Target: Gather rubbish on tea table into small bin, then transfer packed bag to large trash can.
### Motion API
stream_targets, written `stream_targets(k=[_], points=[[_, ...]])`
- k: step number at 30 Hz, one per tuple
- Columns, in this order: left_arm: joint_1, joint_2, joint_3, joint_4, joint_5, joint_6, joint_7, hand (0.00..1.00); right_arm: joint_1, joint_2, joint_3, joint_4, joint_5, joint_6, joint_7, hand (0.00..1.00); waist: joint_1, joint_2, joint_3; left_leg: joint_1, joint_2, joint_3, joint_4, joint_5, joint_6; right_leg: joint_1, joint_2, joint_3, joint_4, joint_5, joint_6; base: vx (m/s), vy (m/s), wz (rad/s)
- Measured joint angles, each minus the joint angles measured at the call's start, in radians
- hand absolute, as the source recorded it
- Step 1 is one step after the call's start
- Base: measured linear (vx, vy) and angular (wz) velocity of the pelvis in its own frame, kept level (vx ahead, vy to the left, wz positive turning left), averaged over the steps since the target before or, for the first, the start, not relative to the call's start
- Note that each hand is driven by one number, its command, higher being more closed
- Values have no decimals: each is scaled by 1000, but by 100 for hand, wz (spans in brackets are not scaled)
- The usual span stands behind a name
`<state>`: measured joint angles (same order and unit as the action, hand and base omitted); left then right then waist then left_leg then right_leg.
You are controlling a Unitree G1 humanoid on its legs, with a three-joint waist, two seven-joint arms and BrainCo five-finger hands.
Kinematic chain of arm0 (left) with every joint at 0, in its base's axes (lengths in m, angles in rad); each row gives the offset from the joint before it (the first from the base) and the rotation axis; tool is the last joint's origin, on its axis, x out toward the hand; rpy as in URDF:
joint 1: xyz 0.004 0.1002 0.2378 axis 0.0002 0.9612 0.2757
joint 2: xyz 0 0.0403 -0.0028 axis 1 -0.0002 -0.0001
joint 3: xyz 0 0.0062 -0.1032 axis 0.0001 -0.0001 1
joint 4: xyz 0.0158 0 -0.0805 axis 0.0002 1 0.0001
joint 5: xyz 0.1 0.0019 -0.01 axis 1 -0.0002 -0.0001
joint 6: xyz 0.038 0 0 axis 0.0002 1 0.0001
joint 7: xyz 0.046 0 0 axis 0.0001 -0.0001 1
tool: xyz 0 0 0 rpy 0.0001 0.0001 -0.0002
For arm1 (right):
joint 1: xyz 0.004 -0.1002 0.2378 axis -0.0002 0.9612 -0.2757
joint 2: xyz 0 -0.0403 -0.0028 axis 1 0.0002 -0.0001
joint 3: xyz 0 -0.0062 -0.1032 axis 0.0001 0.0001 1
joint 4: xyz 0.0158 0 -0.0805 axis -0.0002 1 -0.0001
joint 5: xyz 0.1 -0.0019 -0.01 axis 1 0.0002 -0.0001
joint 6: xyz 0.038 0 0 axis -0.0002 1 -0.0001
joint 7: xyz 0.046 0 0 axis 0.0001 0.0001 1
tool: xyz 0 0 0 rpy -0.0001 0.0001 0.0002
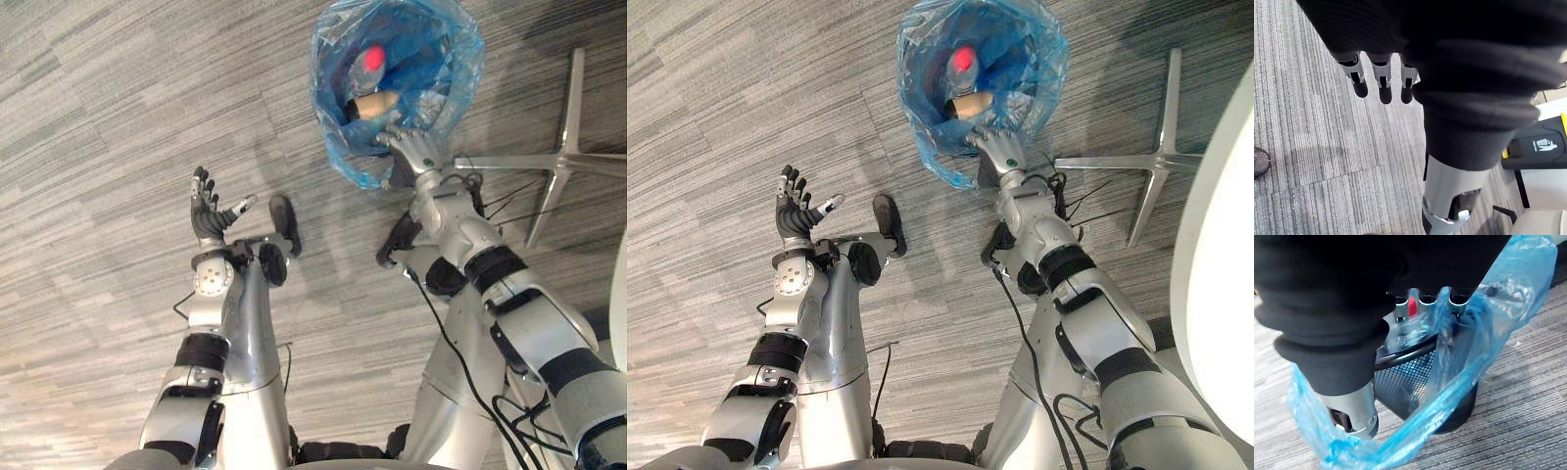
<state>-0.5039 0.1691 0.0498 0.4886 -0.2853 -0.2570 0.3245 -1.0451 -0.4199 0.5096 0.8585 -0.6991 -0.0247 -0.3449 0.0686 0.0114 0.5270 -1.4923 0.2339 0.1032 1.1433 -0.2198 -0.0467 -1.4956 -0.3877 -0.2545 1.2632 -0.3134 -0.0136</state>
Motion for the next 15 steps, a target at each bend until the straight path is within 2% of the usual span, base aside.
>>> stream_targets(k=[7, 15], points=[[0, 2, 1, 0, -2, 8, 0, 0, 17, 4, 0, -57, 39, -8, -2, 100, 0, 0, 0, 0, 3, 3, 8, -2, 4, 0, 2, 5, 0, -3, 5, -24, 24, -2], [3, 2, 1, 3, 0, 10, -1, 0, 29, -7, -32, -178, 70, 1, -4, 100, -2, 0, 0, 7, 11, 9, 12, 0, 1, 0, 18, 14, -10, 5, -7, -18, 22, -5]])
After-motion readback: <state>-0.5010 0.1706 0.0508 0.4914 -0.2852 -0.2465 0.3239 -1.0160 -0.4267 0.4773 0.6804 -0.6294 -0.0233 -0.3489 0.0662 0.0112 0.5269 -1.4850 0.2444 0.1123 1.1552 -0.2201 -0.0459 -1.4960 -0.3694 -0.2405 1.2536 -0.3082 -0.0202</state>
